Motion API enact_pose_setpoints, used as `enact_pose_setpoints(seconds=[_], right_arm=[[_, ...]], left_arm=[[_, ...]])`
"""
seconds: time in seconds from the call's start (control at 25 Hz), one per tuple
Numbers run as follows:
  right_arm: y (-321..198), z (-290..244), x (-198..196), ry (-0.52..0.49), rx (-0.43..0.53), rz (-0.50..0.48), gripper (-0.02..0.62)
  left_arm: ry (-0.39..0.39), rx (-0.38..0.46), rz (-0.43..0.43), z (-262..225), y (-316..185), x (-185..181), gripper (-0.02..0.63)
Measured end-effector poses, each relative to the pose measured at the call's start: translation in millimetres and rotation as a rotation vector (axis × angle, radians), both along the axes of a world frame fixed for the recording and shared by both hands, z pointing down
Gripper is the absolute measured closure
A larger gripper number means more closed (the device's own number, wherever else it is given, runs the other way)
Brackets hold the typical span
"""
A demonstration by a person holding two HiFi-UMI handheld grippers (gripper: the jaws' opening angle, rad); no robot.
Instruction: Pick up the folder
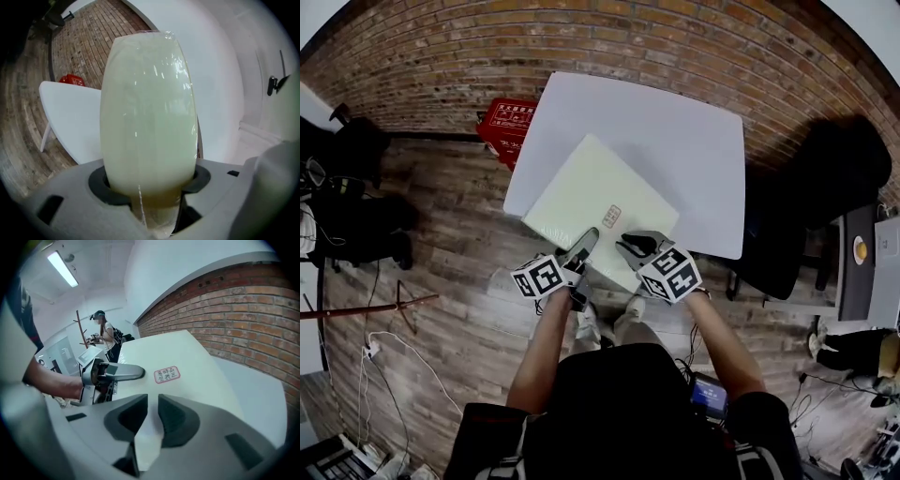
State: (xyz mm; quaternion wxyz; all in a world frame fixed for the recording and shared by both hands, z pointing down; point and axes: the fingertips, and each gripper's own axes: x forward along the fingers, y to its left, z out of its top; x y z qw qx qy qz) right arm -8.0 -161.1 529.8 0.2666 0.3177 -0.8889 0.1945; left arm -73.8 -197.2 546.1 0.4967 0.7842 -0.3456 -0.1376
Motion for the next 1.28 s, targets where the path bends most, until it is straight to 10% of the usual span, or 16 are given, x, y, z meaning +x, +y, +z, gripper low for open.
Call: enact_pose_setpoints(seconds=[0.6, 1.28], right_arm=[[-23.2, -90.2, 14.1, -0.128, 0.195, 0.307, 0.565], [8.5, -160.1, 16.4, -0.244, 0.336, 0.331, 0.565]], left_arm=[[-0.279, 0.267, 0.079, -88.0, 2.5, -39.6, 0.331], [-0.454, 0.482, 0.123, -166.4, 36.0, -23.5, 0.331]])
